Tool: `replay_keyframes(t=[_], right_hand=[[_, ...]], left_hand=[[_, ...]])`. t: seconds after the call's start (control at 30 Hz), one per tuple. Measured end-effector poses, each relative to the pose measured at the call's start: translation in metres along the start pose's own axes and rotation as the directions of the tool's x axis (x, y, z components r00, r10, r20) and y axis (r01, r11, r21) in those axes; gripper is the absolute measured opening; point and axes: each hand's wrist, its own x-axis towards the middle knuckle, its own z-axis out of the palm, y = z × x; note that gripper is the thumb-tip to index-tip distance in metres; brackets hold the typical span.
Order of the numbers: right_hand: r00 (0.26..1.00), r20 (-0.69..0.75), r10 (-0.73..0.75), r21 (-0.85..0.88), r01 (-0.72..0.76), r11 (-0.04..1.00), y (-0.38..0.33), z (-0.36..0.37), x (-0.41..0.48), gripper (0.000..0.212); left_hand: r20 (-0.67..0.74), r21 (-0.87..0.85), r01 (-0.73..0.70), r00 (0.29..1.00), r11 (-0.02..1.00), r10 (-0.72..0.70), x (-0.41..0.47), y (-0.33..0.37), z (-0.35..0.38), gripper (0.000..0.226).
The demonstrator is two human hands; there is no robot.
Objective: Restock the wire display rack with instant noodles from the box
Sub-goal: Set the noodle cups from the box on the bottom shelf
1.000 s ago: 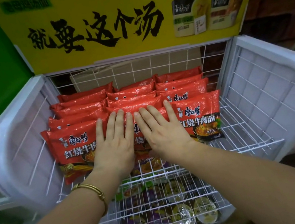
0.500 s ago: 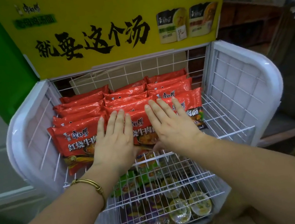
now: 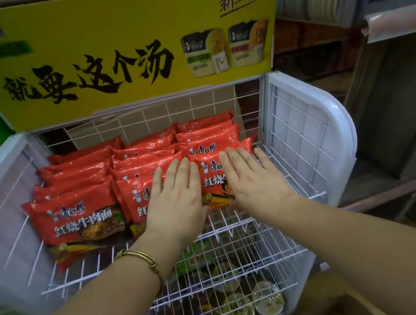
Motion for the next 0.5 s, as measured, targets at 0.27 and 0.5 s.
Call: replay_keyframes(t=[0.27, 0.5], right_hand=[[0.997, 0.045, -0.058, 0.009, 0.058, 0.998, 0.030, 0.034, 0.033, 0.105], [0.996, -0.016, -0.082, 0.004, 0.082, 0.997, 0.039, 0.049, 0.052, 0.107]], left_hand=[[0.051, 0.124, 0.009, 0.999, 0.992, -0.015, 0.049, 0.023, 0.026, 0.092], [0.078, 0.281, -0.016, 0.997, 0.960, -0.006, 0.072, 0.029, 0.031, 0.092]])
